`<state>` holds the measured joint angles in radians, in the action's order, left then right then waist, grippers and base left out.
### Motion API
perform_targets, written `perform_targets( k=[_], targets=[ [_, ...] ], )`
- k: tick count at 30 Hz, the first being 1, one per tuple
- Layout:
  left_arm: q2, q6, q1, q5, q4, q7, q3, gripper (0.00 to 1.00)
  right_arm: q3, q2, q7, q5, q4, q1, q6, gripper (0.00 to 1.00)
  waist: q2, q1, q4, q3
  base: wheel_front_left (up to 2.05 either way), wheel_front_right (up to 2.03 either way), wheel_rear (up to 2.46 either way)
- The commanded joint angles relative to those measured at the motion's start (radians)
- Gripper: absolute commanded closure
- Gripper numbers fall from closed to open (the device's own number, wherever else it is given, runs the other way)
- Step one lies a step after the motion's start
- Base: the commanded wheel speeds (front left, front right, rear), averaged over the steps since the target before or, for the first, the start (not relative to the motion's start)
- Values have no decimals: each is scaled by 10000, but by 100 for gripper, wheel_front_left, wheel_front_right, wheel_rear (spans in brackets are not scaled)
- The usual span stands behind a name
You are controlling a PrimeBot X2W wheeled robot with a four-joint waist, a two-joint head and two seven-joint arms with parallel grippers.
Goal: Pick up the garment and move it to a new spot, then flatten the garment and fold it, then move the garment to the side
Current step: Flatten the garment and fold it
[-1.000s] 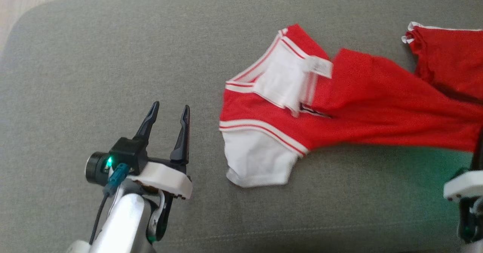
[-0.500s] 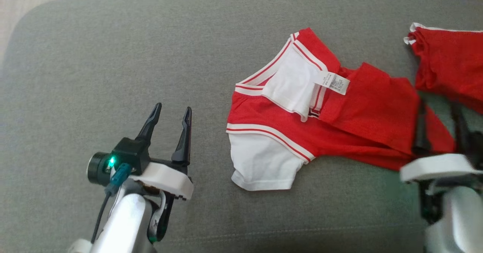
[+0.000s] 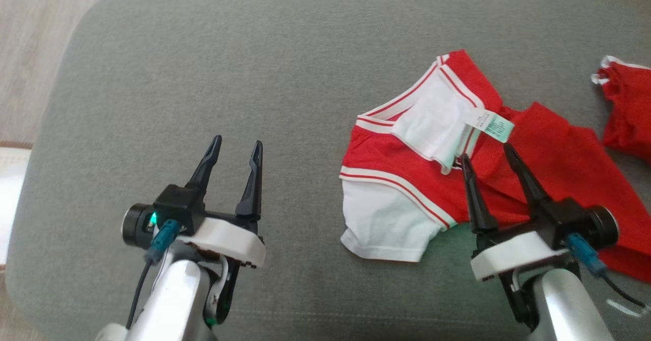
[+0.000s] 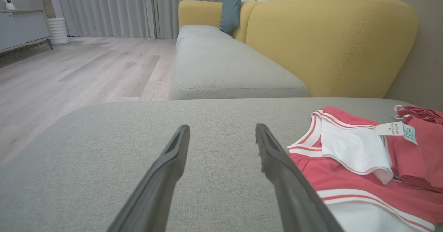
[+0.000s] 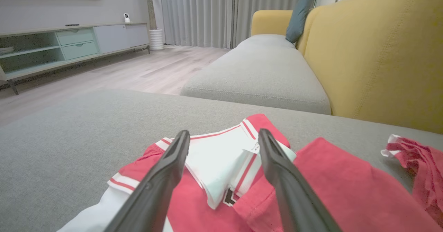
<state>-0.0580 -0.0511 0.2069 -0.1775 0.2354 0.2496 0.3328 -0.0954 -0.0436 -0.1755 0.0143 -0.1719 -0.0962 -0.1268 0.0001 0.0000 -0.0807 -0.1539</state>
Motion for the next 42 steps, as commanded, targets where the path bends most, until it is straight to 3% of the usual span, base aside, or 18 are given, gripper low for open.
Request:
perform_targets(
  k=[1,12,27,28,29,35,42],
  targets=[
    [-14,48,180,46,-359,122,-350,0,-306,-66,104,202,356,-481,-39,0,-1,0,-182,-82,0,0,0],
    [51,83,359,-21,-348,122,-189,0,-25,-66,1330,1963,-1269,-1390,-39,0,-1,0,-820,-712,0,0,0],
    [73,72,619,-62,-316,122,-117,0,691,-66,1203,2372,-2434,-2118,-39,0,-1,0,-917,-1209,0,0,0],
    [73,82,639,-66,-306,122,-101,0,706,-66,1188,2348,-2519,-2170,-39,32,-1,0,-903,-1223,0,0,0],
    [74,88,657,-69,-294,122,-88,0,734,-66,1147,2295,-2590,-2222,-39,100,-1,0,-890,-1229,0,0,0],
    [76,57,672,-151,-208,122,-49,0,760,-66,585,2151,-2505,-2530,-39,100,-1,0,-849,-975,0,0,0],
    [77,-27,525,-288,-175,122,45,0,196,-66,248,1765,-1428,-3101,-39,100,-1,0,-867,-557,0,0,0]
  ],
)
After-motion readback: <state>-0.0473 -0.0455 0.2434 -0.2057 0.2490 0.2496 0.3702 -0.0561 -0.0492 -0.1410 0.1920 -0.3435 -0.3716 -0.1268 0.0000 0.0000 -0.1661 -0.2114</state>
